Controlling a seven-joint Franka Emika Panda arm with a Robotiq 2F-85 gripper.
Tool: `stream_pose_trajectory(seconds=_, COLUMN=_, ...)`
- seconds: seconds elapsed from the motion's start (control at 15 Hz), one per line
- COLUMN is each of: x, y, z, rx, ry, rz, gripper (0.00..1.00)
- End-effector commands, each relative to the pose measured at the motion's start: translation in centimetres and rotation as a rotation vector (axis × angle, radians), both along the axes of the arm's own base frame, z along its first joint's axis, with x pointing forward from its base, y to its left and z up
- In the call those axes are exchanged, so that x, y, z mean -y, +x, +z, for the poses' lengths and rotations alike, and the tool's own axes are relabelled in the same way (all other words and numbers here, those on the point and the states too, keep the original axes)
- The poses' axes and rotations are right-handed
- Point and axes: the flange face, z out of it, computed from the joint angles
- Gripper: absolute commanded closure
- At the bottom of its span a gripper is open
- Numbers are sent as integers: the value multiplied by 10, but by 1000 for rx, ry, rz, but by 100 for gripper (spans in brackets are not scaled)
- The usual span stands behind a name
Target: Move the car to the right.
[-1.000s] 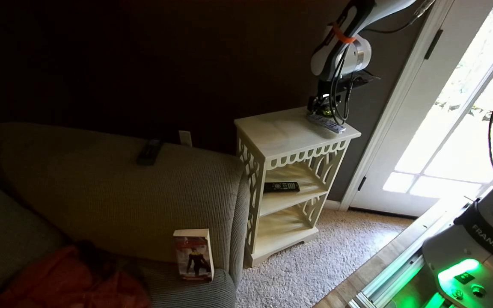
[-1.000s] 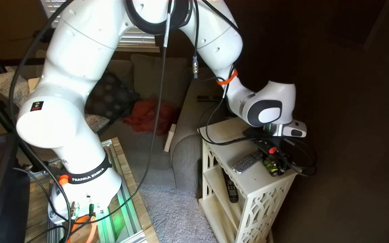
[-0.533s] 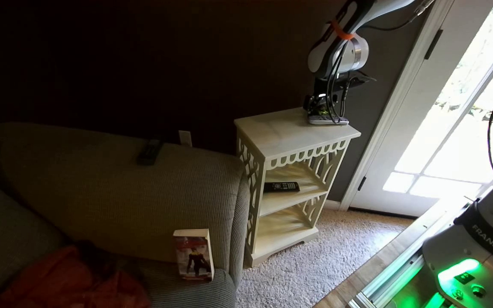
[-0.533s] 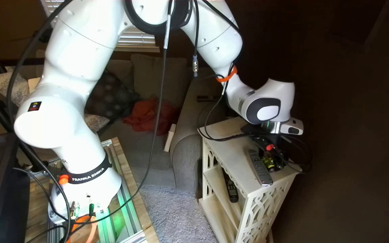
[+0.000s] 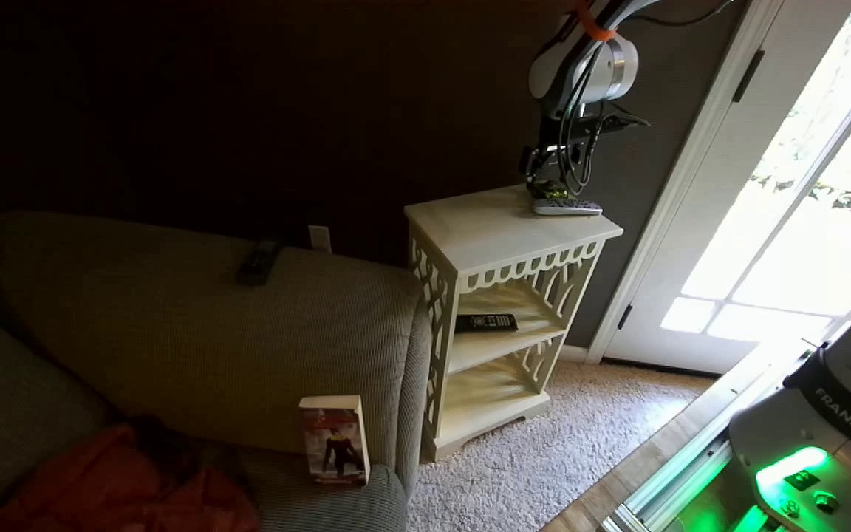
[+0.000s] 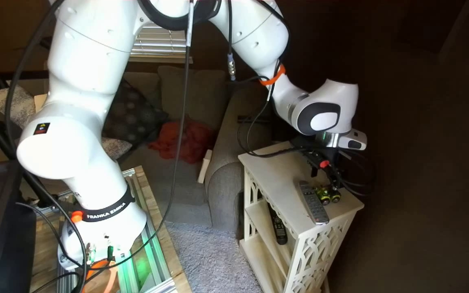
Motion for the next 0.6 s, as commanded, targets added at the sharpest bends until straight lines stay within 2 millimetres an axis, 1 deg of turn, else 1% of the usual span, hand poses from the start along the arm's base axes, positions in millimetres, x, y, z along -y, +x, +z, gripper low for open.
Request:
stream_pose_trajectory(seconds=0.0, x=-19, y=-21, z=51, rx=-21, ry=31, rz=-72, gripper=0)
stream_pose_trajectory(seconds=0.13, x=-38, y=-31, z=77, rx=-61, ry=79, rz=-69, gripper=0)
stream_pose_trajectory(seconds=0.2, x=-51, y=-39, z=90, rx=-94, ry=109, rz=-45, gripper=0)
stream_pose_trajectory(seconds=0.33, x=-76, y=-54, z=107, rx=-158, ry=110, rz=-63, gripper=0)
stream_pose_trajectory(seconds=0.4, x=-92, y=-61, z=113, rx=-159, ry=114, rz=-56, gripper=0)
stream_pose_trajectory(seconds=0.47, x=-109, y=-67, z=118, rx=-144, ry=120, rz=32, gripper=0)
stream_pose_trajectory(seconds=0.53, x=-82, y=-41, z=109, rx=-144, ry=100, rz=-19, gripper=0)
